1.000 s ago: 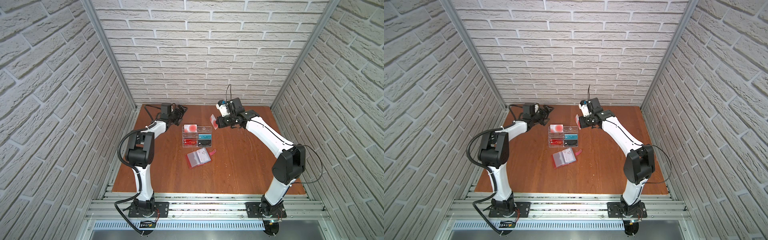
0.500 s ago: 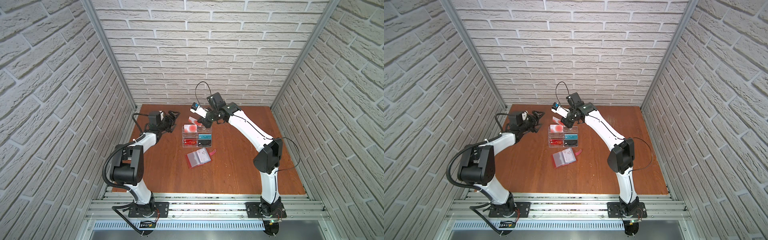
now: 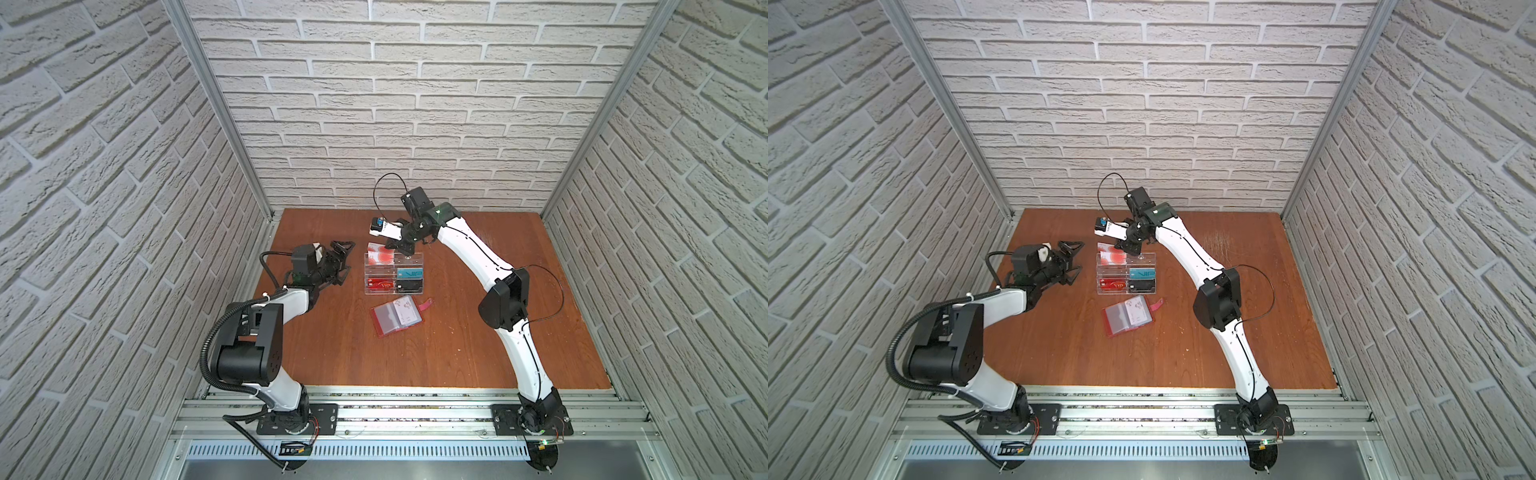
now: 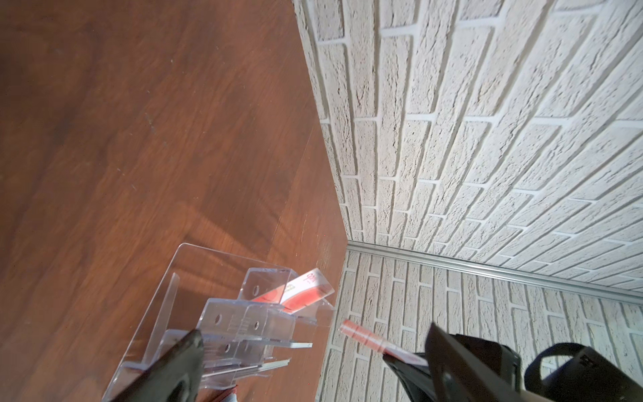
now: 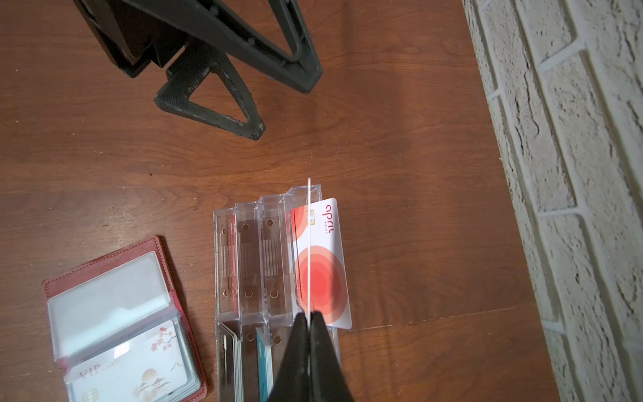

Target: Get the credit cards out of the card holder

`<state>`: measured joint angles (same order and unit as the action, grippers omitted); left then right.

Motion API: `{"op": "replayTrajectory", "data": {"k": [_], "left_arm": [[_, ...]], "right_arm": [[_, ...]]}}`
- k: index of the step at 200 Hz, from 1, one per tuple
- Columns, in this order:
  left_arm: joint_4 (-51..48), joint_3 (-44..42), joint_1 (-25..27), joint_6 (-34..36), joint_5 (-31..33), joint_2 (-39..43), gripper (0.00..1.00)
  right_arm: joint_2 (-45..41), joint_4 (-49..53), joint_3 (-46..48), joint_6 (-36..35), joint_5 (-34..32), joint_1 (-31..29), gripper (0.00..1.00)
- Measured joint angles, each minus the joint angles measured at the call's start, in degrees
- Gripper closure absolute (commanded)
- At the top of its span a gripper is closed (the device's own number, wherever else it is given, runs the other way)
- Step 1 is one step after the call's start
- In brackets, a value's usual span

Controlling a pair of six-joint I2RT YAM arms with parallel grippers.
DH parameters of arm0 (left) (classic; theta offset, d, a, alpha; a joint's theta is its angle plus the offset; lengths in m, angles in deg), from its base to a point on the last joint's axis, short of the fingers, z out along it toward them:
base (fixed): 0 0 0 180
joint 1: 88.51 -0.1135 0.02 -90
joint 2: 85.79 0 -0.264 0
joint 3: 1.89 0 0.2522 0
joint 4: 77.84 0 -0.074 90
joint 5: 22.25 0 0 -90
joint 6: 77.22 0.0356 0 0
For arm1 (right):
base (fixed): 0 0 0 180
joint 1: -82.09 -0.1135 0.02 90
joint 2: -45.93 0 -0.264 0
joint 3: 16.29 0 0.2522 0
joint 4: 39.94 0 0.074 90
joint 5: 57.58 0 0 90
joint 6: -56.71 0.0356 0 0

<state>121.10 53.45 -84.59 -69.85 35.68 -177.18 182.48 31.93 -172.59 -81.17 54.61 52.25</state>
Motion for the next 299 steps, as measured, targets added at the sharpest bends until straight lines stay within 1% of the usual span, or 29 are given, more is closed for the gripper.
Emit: {"op": "replayTrajectory", "data": {"k": [67, 131, 194, 216, 255, 299], "left_arm": [[1.6, -1.3, 0.2, 0.1, -0.3, 0.0, 0.02], [1.7, -2.0, 0.3, 0.5, -0.3, 0.0, 0.02], [1.8, -2.0, 0.3, 0.5, -0.3, 0.0, 0.02], [1.8, -2.0, 0.3, 0.5, -0.3, 0.0, 0.02], [1.8, -2.0, 0.3, 0.4, -0.3, 0.0, 0.02], [1.9, -2.0, 0.3, 0.4, -0.3, 0.0, 0.02]], "right_arm": [[2.4, -1.0, -0.6, -3.6, -1.3, -0.1, 0.94], [2.9, -2.7, 0.0, -4.8, -3.2, -0.1, 0.95], [2.9, -3.7, 3.2, -5.1, -3.9, -0.2, 0.94], [2.9, -4.4, 3.8, -5.1, -4.5, -0.2, 0.92], [2.9, -5.8, 4.9, -5.1, -5.0, -0.2, 0.84], [2.8, -6.6, 5.3, -5.0, -5.6, -0.3, 0.81]]}}
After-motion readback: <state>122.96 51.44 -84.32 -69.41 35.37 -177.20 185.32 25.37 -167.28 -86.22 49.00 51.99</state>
